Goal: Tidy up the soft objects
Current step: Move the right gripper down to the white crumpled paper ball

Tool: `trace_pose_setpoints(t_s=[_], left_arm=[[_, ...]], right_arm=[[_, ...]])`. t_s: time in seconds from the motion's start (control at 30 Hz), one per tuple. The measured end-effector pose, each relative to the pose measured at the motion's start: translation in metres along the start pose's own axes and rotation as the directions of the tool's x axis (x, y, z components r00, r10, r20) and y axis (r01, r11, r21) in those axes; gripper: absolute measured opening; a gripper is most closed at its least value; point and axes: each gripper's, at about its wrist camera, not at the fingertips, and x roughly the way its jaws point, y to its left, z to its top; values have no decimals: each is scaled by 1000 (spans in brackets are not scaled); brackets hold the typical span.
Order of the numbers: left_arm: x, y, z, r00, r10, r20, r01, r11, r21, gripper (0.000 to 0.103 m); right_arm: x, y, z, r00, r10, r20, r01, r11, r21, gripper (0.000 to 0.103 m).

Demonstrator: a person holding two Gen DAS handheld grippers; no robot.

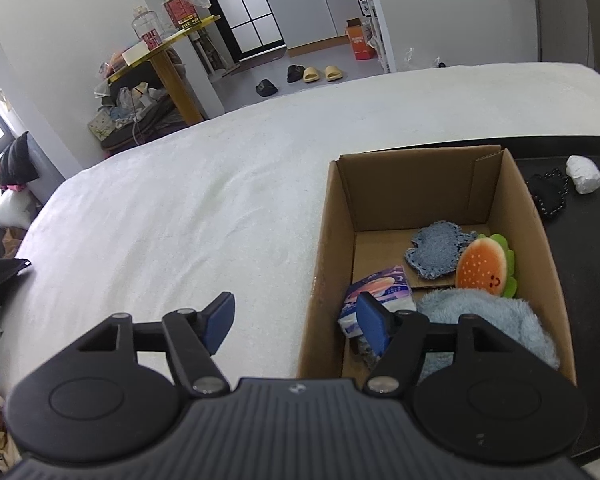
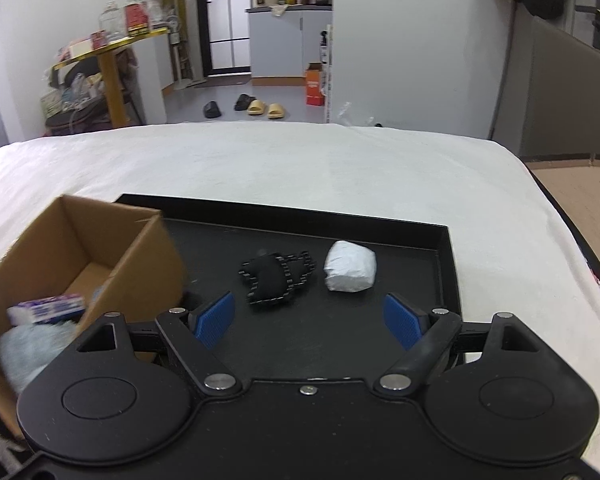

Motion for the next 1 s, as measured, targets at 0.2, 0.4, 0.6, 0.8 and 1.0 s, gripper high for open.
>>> trace_pose_setpoints(t_s=[0.2, 0.4, 0.6, 0.8, 1.0], left_arm=[[6, -3, 4, 999, 41, -10, -41, 999, 4, 67], [12, -7, 12, 997, 80, -8, -80, 997, 21, 67], [20, -9, 15, 994, 109, -15, -109, 994, 27, 67], [24, -16, 16, 992, 118, -37, -116, 992, 43, 67], [20, -20, 16, 993, 119, -28, -117, 992, 50, 67]], right_arm=[[20, -21, 5, 1000, -13, 8, 12, 996, 88, 81], [42, -28, 6, 1000, -5, 9, 4, 994, 107, 81], [60, -35, 10, 1000, -11, 25, 8, 991, 134, 79], [77, -40, 7, 1000, 15, 7, -16, 989, 147, 75], [87, -35, 9, 999, 34, 6, -34, 990, 135, 67]])
